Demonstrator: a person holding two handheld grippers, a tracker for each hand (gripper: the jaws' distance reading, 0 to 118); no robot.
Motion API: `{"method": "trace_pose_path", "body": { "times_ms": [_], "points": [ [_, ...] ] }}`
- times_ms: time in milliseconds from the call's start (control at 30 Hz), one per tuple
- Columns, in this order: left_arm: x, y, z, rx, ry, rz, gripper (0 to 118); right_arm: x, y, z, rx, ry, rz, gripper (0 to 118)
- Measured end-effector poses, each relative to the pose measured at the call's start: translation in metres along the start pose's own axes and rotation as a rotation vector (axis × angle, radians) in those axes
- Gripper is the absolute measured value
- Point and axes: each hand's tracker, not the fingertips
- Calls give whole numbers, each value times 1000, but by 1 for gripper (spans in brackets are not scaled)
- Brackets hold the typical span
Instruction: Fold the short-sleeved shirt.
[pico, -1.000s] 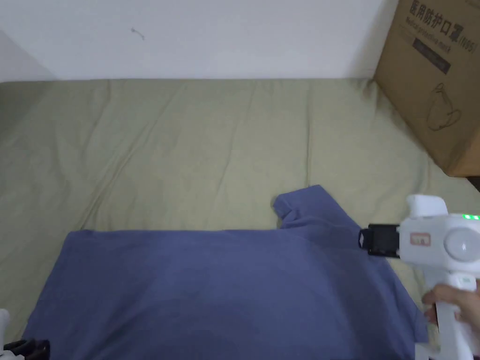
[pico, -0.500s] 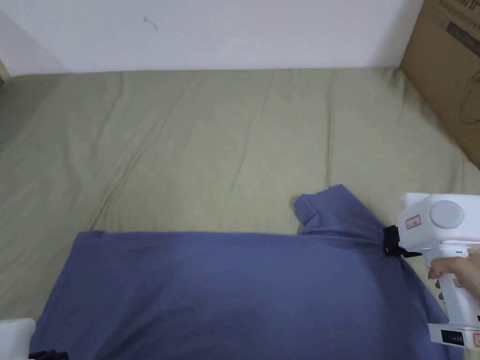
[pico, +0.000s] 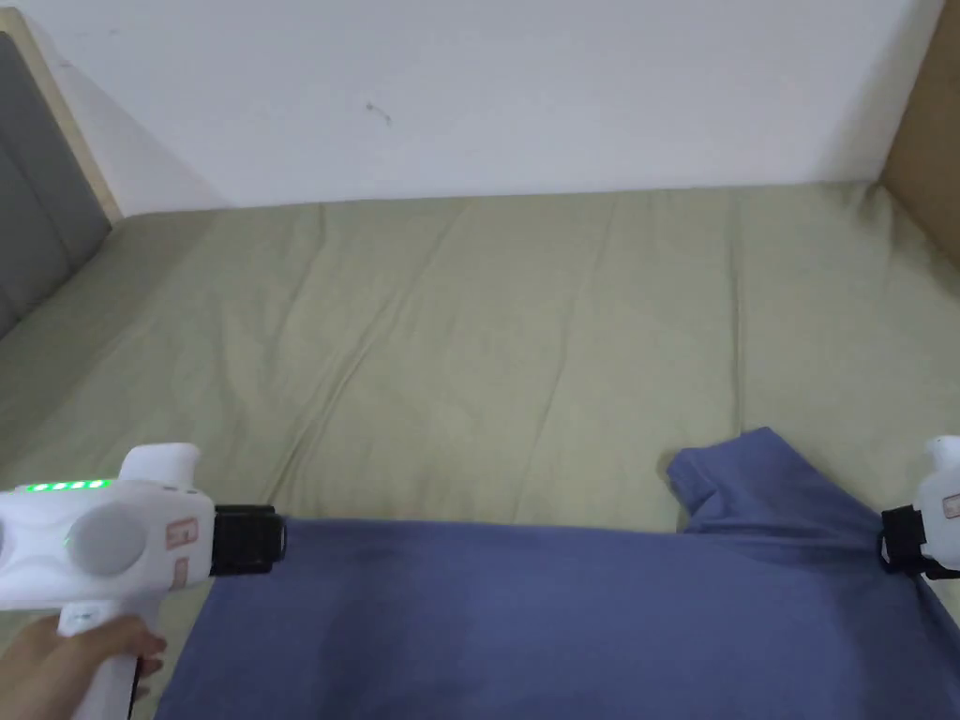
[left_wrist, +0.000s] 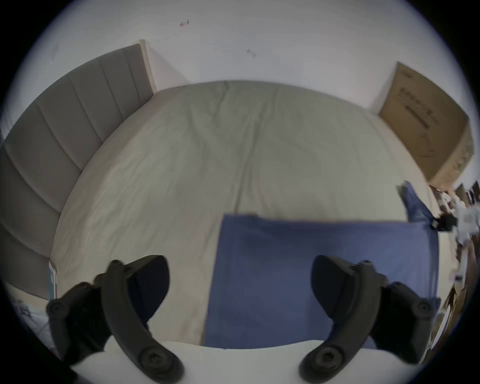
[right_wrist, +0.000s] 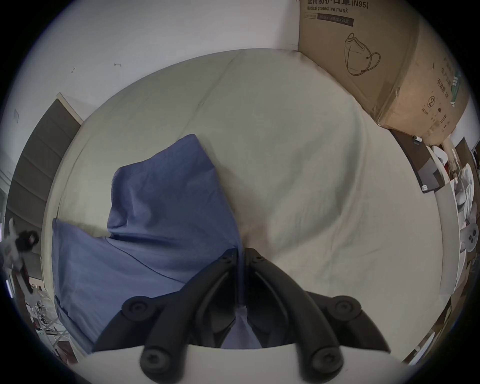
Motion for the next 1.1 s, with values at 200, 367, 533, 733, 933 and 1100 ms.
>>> {"method": "trace_pose_path", "body": {
  "times_ms": [200,367,533,733,933,1100],
  "points": [
    [-2,23,-95,-178,39,101,104,1,-1,-8,-15,1,-9,5],
    [13,16,-70,-100,38,-7,50,-3,-1,-9,-22,0,4,5],
    [9,19,-44,-96,-14,-29,2,-2,-2,18,9,49,-29,6],
    [2,14,41,58,-68,-41,2,2,-22,99,139,113,-12,6],
    [-27,-41,140,165,-77,-48,2,10,-90,186,217,138,-7,6],
    [-49,-121,179,144,-78,-13,2,17,-184,219,188,171,-22,5]
  ]
}}
